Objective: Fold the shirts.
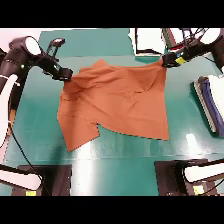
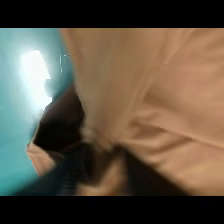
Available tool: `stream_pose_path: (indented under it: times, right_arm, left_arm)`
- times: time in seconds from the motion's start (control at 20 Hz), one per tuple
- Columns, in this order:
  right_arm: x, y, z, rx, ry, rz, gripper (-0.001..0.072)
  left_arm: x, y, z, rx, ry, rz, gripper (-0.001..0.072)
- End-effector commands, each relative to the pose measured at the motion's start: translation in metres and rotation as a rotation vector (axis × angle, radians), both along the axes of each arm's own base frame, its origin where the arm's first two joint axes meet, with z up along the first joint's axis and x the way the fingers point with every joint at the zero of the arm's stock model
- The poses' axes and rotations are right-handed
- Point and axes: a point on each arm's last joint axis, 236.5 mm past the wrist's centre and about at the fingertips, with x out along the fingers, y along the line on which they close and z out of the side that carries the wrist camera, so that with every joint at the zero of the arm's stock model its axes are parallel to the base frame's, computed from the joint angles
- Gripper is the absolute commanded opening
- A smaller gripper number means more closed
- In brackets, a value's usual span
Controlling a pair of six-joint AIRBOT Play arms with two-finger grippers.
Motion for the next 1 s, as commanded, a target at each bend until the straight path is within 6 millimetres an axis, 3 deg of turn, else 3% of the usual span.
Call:
stream_pose_path:
  times: [0.0, 0.1, 0.15, 0.3, 0.45, 0.65, 0.75, 0.8, 0.95]
  right_arm:
    - [0.02, -0.004, -0.002, 0.018, -0.01, -0.02, 0.0413]
    - [0.014, -0.012, 0.022, 0.06, -0.013, -0.027, 0.0412]
    - [0.002, -0.022, 0.026, 0.069, 0.015, -0.035, 0.0412]
    - [-0.054, -0.053, 0.007, 0.065, 0.152, -0.066, 0.0411]
    - [-0.13, -0.075, -0.035, 0.102, 0.311, -0.156, 0.0411]
    - [-0.241, -0.071, -0.1, 0.168, 0.508, -0.262, 0.0412]
    - [-0.286, -0.061, -0.128, 0.201, 0.595, -0.296, 0.0428]
    - [-0.303, -0.055, -0.14, 0.214, 0.626, -0.305, 0.048]
    - [-0.326, -0.037, -0.16, 0.245, 0.656, -0.31, 0.048]
  left_arm:
    - [0.02, 0.021, -0.007, -0.006, -0.022, 0.078, 0.0567]
    - [0.016, 0.046, 0.014, -0.015, -0.002, 0.123, 0.0567]
    - [0.011, 0.057, 0.027, -0.036, -0.007, 0.148, 0.0567]
    - [-0.017, 0.087, 0.046, -0.049, -0.02, 0.217, 0.0566]
    - [-0.07, 0.106, 0.025, -0.043, 0.036, 0.267, 0.0566]
    - [-0.144, 0.112, -0.022, -0.042, 0.151, 0.316, 0.0566]
    - [-0.164, 0.109, -0.035, -0.044, 0.175, 0.32, 0.0566]
    - [-0.169, 0.107, -0.038, -0.048, 0.182, 0.32, 0.0566]
    - [-0.167, 0.102, -0.038, -0.074, 0.179, 0.323, 0.0566]
